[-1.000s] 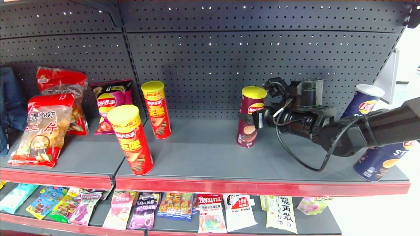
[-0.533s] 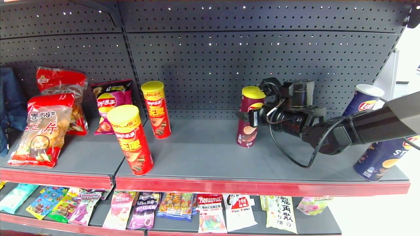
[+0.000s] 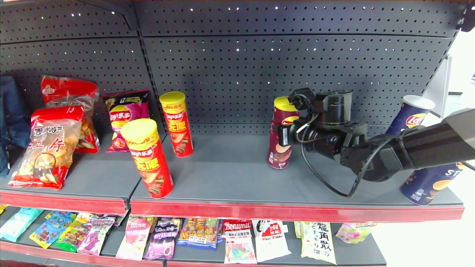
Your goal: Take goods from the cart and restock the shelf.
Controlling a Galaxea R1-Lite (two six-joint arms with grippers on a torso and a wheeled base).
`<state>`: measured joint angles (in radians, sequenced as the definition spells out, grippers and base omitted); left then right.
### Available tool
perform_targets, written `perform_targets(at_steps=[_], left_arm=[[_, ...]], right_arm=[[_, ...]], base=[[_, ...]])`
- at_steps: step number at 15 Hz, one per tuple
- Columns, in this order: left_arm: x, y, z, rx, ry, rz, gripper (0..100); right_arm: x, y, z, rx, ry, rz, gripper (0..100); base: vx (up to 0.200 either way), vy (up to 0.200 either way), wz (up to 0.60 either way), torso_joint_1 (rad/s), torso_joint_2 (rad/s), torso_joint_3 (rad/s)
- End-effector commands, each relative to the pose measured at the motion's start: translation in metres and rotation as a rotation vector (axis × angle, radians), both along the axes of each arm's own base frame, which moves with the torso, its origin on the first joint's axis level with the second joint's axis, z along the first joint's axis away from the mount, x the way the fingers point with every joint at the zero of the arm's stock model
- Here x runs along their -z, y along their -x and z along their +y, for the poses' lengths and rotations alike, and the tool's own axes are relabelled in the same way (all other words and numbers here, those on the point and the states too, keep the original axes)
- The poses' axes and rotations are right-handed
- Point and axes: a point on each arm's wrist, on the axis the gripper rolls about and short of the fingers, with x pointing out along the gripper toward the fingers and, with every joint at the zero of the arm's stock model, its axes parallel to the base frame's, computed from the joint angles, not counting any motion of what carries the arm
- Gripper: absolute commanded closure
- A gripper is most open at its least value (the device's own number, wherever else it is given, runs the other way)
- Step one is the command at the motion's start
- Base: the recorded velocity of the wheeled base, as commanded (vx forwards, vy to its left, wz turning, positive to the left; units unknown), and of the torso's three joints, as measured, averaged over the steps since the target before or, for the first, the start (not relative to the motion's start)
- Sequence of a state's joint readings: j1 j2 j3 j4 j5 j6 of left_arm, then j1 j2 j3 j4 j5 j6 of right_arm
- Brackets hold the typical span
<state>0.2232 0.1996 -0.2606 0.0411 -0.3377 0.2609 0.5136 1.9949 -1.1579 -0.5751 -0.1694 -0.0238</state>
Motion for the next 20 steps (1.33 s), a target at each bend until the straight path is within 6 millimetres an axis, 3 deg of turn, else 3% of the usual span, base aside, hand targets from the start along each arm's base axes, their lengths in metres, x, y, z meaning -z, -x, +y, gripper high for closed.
perform_targets(at_steps=[1,3,5,11,20], left_arm=[[0.0,0.0,0.0,-0.001,0.0,0.0,100],[0.0,0.0,0.0,-0.001,0.0,0.002,100],[0.0,-0.001,0.0,-0.001,0.001,0.006,100],[0.002,-0.001,0.0,-0.002,0.002,0.011,100],[0.006,-0.002,0.0,-0.002,0.007,0.028,100]], right_arm=[[-0.028,0.036,0.006,0.001,-0.018,-0.056,100],[-0.035,0.061,0.004,-0.002,-0.013,-0.061,100],[-0.029,0.078,0.002,0.031,-0.005,-0.036,100],[-0.002,0.104,0.012,0.081,-0.003,0.047,100],[0.01,0.099,0.02,0.096,0.015,0.059,100]], base=[[0.0,0.0,0.0,0.0,0.0,0.0],[0.0,0.0,0.0,0.0,0.0,0.0],[0.0,0.0,0.0,0.0,0.0,0.0],[0.0,0.0,0.0,0.0,0.0,0.0],[0.0,0.0,0.0,0.0,0.0,0.0]])
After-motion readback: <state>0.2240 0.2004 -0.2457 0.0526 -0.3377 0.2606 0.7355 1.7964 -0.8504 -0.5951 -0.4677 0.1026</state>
